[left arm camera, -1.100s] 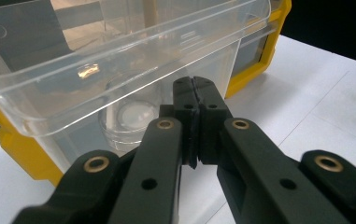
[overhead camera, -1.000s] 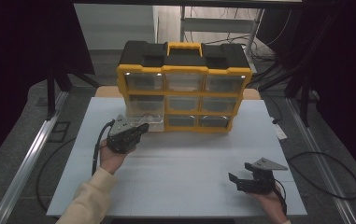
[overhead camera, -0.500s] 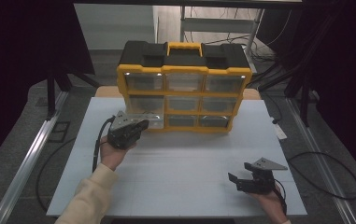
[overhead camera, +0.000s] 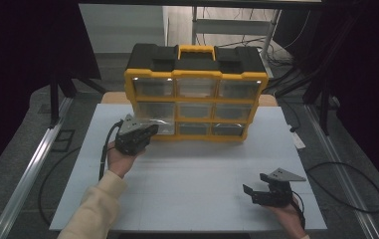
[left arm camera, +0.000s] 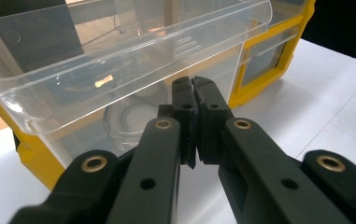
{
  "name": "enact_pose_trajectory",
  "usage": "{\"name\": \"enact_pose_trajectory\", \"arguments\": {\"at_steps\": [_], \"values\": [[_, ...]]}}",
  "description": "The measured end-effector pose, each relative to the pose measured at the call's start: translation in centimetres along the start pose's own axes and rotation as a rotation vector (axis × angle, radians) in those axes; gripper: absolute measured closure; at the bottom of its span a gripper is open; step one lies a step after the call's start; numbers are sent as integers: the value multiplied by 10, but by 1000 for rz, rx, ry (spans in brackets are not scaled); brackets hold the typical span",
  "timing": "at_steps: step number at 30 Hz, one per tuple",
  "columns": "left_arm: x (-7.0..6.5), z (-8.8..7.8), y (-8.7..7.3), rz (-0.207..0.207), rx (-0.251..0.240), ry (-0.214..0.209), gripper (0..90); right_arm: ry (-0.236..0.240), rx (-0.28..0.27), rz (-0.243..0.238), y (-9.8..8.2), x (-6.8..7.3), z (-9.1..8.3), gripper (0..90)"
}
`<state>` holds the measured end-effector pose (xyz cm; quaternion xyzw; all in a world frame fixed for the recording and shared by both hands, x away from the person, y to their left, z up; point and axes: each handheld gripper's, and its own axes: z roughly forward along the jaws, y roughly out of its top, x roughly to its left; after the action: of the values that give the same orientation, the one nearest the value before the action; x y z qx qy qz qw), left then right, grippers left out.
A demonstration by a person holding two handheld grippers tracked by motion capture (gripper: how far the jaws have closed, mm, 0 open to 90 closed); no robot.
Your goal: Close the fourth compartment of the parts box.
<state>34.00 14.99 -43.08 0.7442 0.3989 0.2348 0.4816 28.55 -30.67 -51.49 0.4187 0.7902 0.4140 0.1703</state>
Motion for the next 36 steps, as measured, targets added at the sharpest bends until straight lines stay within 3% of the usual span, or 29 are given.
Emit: {"name": "enact_pose_trajectory", "arguments": {"at_steps": [11,23,36], "values": [[1,6,6,-6,-3,8,870,0,1,2,0,0,0,171],[-2,8,14,26,11,23,869,1,-1,4,0,0,0,171],[3,16,18,17,17,32,870,1,-2,3,0,0,0,171]]}}
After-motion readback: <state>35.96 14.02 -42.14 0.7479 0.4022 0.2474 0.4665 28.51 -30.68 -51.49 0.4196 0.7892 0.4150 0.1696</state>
